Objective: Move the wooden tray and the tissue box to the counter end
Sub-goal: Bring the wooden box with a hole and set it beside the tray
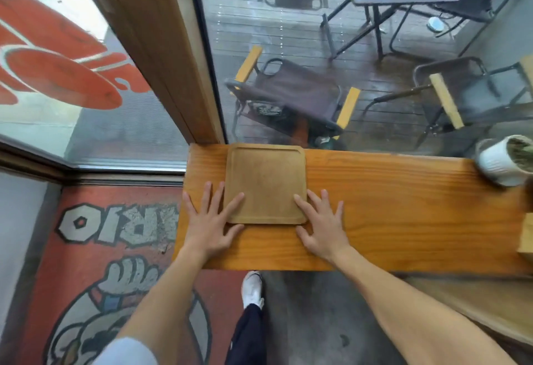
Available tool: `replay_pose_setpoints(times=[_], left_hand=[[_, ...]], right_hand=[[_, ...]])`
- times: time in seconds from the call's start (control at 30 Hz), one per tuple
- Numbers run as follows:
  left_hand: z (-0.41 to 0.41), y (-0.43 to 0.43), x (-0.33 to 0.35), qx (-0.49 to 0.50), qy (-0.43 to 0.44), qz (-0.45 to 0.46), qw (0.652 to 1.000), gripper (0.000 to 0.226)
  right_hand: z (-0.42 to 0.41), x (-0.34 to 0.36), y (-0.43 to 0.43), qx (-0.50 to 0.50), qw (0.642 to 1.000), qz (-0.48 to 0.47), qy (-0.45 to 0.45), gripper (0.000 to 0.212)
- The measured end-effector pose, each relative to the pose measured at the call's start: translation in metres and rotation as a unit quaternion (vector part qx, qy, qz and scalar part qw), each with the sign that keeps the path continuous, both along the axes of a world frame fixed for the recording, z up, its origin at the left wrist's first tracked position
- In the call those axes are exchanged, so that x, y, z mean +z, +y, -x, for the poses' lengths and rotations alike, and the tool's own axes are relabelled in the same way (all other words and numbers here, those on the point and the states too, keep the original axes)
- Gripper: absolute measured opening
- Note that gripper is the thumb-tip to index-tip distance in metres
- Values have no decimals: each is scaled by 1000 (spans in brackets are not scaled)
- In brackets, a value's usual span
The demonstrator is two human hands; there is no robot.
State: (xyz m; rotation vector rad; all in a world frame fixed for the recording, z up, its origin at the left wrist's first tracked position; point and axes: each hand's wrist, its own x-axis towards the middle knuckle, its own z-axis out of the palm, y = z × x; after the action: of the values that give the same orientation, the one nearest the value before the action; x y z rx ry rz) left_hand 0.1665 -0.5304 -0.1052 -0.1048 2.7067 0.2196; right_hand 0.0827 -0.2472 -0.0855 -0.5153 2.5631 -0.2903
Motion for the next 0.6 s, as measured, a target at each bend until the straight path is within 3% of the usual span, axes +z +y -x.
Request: replay_pose_setpoints(times=[0.1, 0.17, 0.23, 0.3, 0.4, 0.47, 0.53, 0.6], left_hand=[[26, 2, 42, 19, -128, -16, 991, 75], [43, 15, 79, 80, -184, -7, 980, 60], [53, 33, 110, 185, -171, -30, 967, 59], [52, 59, 132, 245, -113, -117, 956, 59], [46, 106, 157, 171, -107, -149, 968, 36], [52, 141, 167, 112, -114, -143, 977, 29], [67, 183, 169, 49, -142, -118, 982, 22], [91, 233, 171, 0, -165, -105, 981, 20]], right_hand=[[37, 53, -6, -23, 978, -47, -203, 53], [43, 87, -8, -81, 961, -41, -260, 44], [32, 116, 0, -148, 951, 18, -270, 46], [9, 142, 23, -213, 924, 125, -291, 44], [-31, 178, 89, -334, 848, 236, -336, 35], [-53, 190, 149, -414, 807, 271, -324, 31], [-67, 200, 214, -511, 761, 319, -242, 39], [-72, 209, 280, -614, 693, 346, -152, 41]])
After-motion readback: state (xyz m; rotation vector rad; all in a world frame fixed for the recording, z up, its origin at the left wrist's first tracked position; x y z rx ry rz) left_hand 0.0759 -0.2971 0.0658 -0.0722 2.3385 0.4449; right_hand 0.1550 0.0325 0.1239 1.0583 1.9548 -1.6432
